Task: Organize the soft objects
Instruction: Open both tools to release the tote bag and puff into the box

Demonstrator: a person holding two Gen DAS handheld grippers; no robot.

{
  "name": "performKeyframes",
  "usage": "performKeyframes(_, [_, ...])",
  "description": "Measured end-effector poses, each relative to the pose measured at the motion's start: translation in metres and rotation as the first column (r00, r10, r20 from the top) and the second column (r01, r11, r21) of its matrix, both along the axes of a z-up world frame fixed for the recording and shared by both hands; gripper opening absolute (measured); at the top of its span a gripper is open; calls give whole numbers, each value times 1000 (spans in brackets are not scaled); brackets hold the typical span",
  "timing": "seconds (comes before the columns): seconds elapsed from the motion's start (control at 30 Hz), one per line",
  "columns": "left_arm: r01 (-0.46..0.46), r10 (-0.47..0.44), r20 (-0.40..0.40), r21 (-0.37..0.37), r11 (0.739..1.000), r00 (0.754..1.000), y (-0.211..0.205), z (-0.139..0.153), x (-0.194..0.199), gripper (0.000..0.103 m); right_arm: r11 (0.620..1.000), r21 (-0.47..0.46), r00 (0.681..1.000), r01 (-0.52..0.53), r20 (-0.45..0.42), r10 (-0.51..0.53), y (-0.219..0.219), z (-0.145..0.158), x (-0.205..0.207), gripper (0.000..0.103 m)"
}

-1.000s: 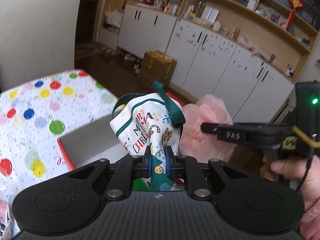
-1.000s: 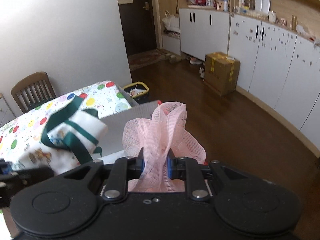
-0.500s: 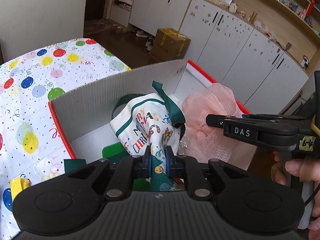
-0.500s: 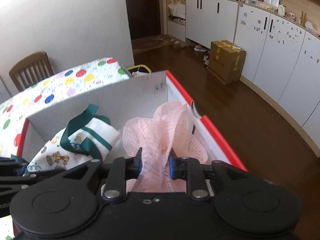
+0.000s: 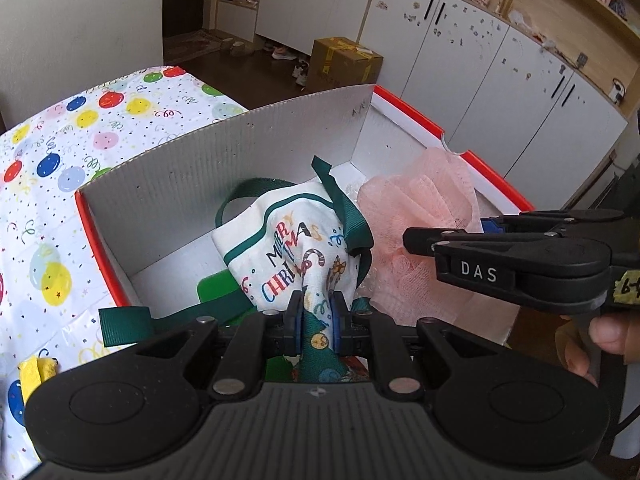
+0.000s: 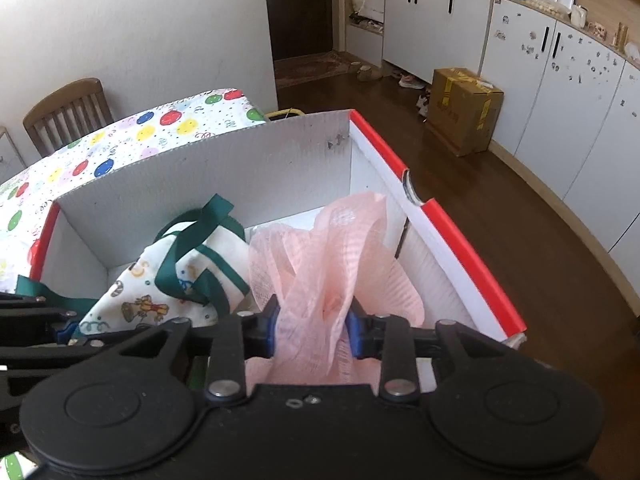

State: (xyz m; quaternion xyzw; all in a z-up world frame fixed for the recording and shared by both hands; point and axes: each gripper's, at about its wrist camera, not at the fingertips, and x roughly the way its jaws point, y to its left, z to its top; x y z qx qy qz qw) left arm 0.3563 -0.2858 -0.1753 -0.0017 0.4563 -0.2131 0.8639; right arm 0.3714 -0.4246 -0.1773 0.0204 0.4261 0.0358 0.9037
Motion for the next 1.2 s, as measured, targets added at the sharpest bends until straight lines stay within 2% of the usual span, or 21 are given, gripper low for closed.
performKeyframes(0.07, [6,-6,3,11,1000,1000,0,0,0,12,1000,0,1000,-9,-2,9,-1,0,-1,41])
performKeyframes(0.2, [6,-6,4,23,1000,1000,-2,1,-1,14,1000,4,1000,-10,1,10,-2,2,-6,48])
performKeyframes(0.3, [9,-9,8,34,999,1000,-3,3,-3,17,1000,0,1000,-17,2,17,-3,5,-10,57])
performKeyframes(0.37, [6,-6,7,34,999,1000,-2,4,-3,25,1000,-3,1000,-27,2,27,-2,5,-13,65])
performKeyframes(0.43, [4,-4,10,32,999,1000,0,5,-4,33,999,-8,999,-37,2,37,-2,7,-15,65])
performKeyframes(0.5, [3,-3,16,29,1000,1000,1,7,-6,47,999,-15,999,-39,7,39,-2,9,-19,68])
performKeyframes(0.57, [11,-11,19,19,1000,1000,2,9,-6,66,999,-14,999,-30,14,30,-3,13,-21,70])
performKeyframes(0.6, [23,-23,23,9,1000,999,3,10,-6,68,1000,-6,999,-27,17,28,-5,15,-22,71])
performKeyframes(0.67, [6,-8,50,28,1000,999,4,14,-9,69,1000,11,999,-22,23,22,-8,19,-26,78])
performKeyframes(0.73, [0,-1,64,21,1000,998,8,18,-11,69,1000,14,999,-22,39,21,-8,24,-31,80])
performKeyframes(0.9, [-6,6,84,-2,1000,996,17,28,-18,69,999,33,997,-31,77,28,-9,39,-46,84])
performKeyframes(0.97, [-8,9,97,-9,1000,995,21,34,-22,69,998,46,995,-38,94,33,-8,46,-53,89])
performKeyframes(1.2, [-11,16,135,-40,999,991,40,55,-38,69,994,88,986,-70,159,55,-1,73,-77,94])
